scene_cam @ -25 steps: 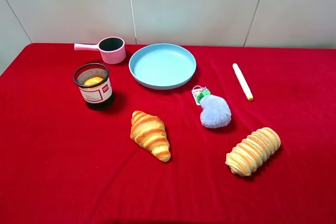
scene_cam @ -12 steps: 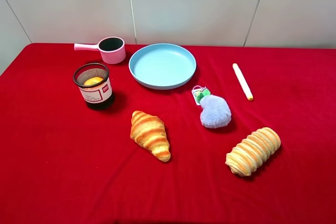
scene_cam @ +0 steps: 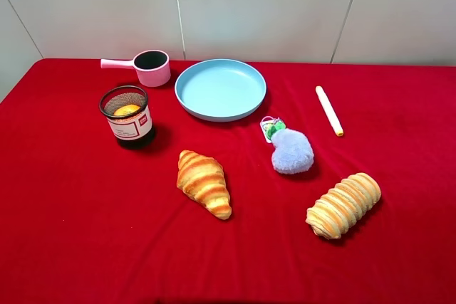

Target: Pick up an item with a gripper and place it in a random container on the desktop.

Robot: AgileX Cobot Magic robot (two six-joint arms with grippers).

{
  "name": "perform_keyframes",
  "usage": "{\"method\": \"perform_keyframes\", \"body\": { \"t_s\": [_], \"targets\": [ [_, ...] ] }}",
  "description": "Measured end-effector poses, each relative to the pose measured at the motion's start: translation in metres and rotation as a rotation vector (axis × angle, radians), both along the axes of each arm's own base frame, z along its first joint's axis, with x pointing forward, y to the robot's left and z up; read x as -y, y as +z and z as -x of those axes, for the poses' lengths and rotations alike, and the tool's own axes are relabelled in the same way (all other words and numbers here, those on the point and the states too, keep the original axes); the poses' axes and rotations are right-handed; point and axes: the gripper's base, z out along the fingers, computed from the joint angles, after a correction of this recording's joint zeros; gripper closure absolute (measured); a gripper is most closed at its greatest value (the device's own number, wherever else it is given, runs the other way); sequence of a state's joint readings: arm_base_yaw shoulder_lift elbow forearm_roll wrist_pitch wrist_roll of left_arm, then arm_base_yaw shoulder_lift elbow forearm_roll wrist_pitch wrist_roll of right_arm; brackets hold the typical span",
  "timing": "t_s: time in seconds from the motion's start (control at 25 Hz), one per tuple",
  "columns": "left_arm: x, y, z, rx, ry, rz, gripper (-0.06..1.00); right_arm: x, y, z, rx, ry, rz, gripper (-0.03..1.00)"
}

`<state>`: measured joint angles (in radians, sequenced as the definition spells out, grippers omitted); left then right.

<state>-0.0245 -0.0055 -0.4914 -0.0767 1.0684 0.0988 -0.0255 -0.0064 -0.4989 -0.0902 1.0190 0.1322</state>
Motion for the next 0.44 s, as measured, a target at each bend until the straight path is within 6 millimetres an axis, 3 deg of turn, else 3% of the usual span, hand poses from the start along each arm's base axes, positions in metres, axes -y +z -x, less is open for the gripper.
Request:
{"method": "perform_keyframes", "body": {
  "t_s": [0.44],
  "targets": [
    [0.0000,0.0000,0.0000,0.000,0.000,0.000,-0.05,0.0000,0.0000,0.0000,0.000,0.000,0.000,0.28]
  ]
}}
